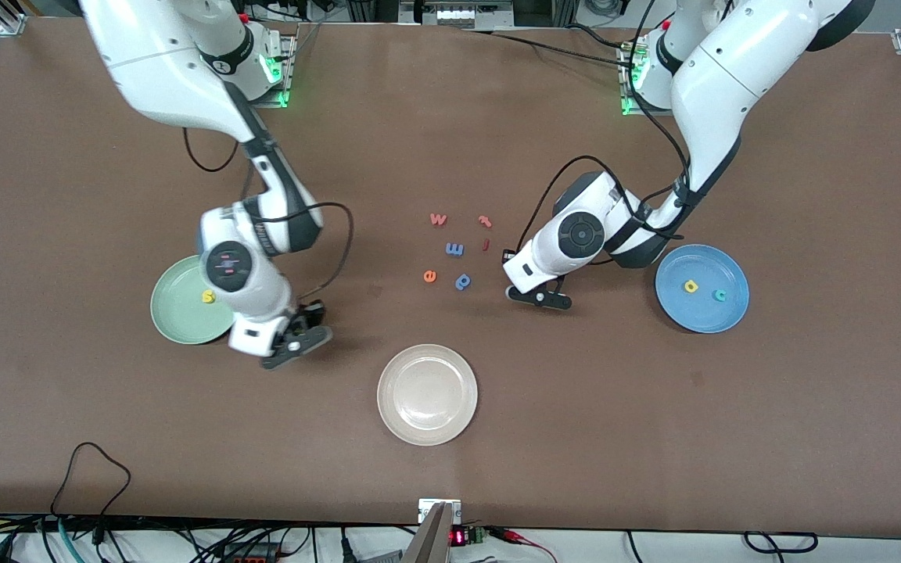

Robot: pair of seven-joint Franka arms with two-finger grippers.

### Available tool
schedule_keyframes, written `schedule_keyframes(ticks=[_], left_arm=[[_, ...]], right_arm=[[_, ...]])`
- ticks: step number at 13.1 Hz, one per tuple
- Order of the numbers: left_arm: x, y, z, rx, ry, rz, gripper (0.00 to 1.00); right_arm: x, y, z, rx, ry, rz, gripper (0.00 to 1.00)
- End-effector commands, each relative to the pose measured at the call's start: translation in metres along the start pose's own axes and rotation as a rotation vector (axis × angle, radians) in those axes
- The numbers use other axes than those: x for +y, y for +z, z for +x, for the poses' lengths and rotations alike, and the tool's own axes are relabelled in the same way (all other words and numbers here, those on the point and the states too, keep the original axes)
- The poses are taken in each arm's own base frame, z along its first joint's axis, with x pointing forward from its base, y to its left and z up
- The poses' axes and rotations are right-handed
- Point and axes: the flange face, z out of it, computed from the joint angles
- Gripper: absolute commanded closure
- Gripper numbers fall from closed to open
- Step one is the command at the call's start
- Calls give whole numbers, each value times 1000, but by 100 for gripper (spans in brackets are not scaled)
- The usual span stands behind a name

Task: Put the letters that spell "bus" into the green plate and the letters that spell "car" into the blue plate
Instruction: 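Carry the green b onto the green plate and open the right gripper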

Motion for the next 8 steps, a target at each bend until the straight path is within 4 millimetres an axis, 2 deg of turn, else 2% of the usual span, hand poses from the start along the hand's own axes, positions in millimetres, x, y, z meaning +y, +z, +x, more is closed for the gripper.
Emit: schedule_keyframes(ticks=[1, 3, 4, 5, 6, 7, 8], left_arm=[[3, -2, 6, 24, -5, 12, 55], [4, -5, 8, 28, -26, 9, 55], [6, -5, 8, 29, -34, 9, 55], [9, -3, 6, 28, -36, 9, 55], [12, -1, 6, 27, -34, 10, 55], [12, -1, 6, 29, -33, 11, 55], [12, 0, 5, 26, -33, 10, 55]], right_arm=[[64, -20, -66, -98, 69, 28, 91], [109, -5, -108, -157, 132, 53, 90], [126, 3, -124, -173, 148, 63, 89], [135, 11, -137, -187, 166, 71, 84], [136, 14, -140, -194, 169, 75, 70], [139, 13, -142, -195, 174, 76, 44], [141, 9, -142, -190, 187, 73, 0]])
